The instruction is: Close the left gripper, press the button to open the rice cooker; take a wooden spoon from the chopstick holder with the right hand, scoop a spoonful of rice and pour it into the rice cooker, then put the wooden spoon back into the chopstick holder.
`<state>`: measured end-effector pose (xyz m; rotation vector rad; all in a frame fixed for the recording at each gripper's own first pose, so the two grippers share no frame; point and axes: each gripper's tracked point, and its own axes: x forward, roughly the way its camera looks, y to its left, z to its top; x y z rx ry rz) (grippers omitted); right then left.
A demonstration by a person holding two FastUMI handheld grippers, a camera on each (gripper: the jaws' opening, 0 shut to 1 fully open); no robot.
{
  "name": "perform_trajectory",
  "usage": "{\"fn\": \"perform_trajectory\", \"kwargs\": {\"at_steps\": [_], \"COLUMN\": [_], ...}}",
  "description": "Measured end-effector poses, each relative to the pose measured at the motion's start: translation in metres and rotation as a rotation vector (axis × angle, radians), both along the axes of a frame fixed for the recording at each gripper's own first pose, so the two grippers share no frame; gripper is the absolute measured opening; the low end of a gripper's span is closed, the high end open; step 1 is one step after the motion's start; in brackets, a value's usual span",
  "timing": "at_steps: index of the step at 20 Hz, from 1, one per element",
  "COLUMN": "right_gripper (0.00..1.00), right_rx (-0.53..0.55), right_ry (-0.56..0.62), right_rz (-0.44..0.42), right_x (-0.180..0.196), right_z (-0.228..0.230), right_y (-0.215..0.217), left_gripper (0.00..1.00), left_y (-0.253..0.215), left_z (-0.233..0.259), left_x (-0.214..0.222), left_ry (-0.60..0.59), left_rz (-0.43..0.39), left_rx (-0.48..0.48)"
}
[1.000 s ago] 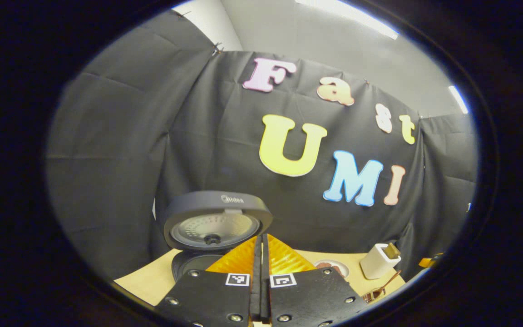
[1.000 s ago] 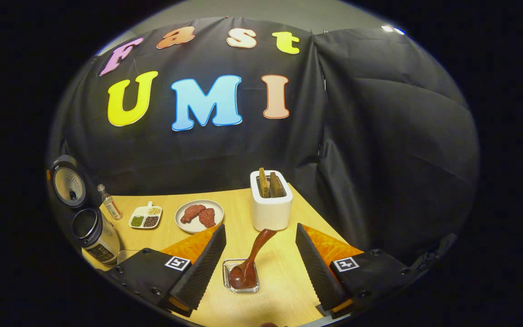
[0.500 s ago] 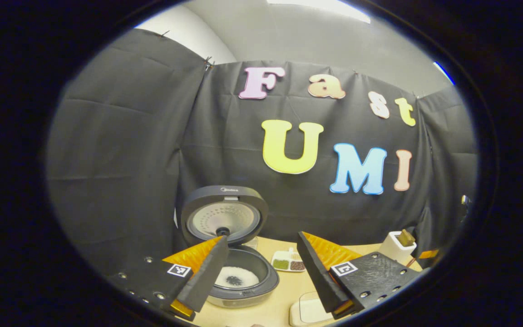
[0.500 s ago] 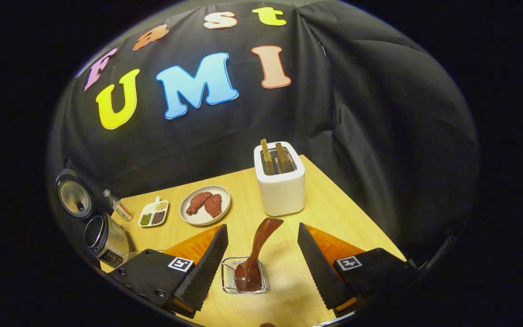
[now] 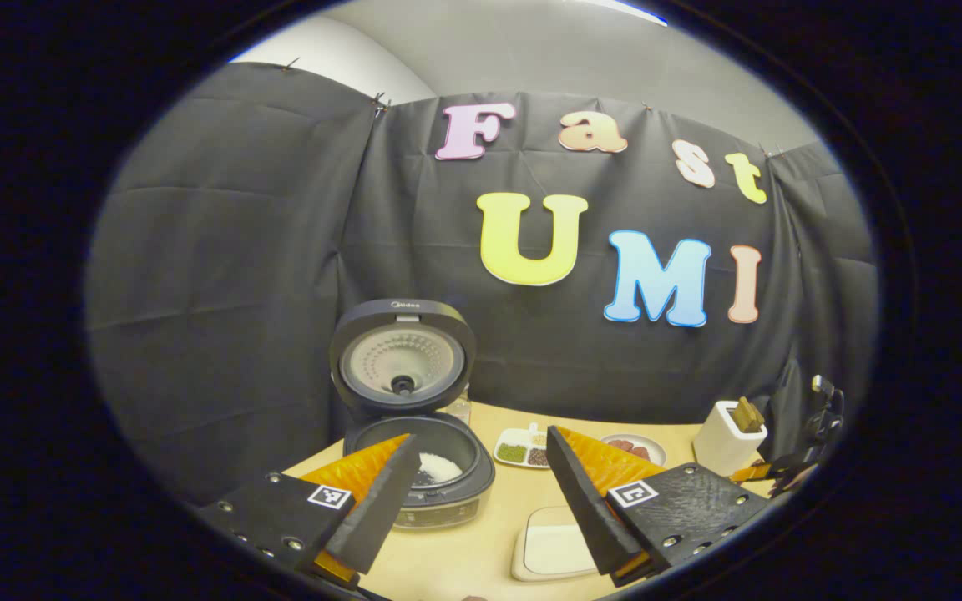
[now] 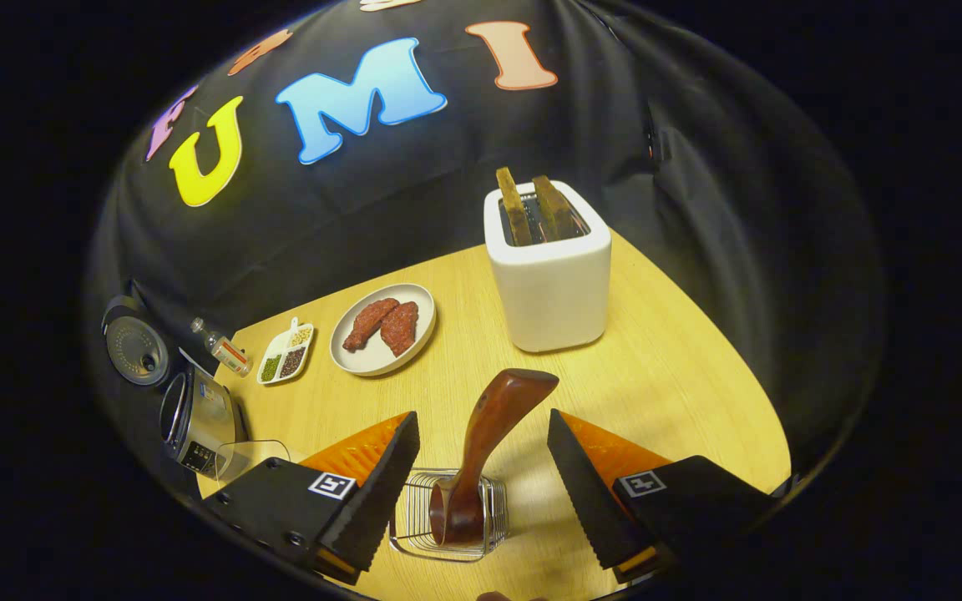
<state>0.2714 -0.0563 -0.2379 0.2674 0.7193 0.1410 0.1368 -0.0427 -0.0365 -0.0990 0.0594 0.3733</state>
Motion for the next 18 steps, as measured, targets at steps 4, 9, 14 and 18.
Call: {"fn": "perform_trajectory", "kwargs": {"at_steps": [4,9,14,18], "right_gripper": [0.98,0.53,0.24,0.23], "right_rx": [0.091,0.206,0.298,0.306], "right_ry": [0.051,0.091,0.128,0.064], "right_rz": [0.003,-0.027,-0.067,-0.063], "right_x": [0.017,0.032,0.025,0.006], "right_z": [-0.018,-0.018,-0.012,0.019], "right_y": [0.011,0.019,0.021,0.016], "left_gripper": [0.95,0.96,0.96,0.96], "left_y": [0.001,-0.002,-0.018,-0.030], "left_z": [-0.021,-0.027,-0.031,-0.033], "left_x": [-0.021,-0.035,-0.030,-0.014], "left_ry": [0.053,0.086,0.104,0.108], "left_rz": [0.043,0.075,0.038,-0.027], "left_rx": [0.000,-0.008,0.008,-0.006]}}
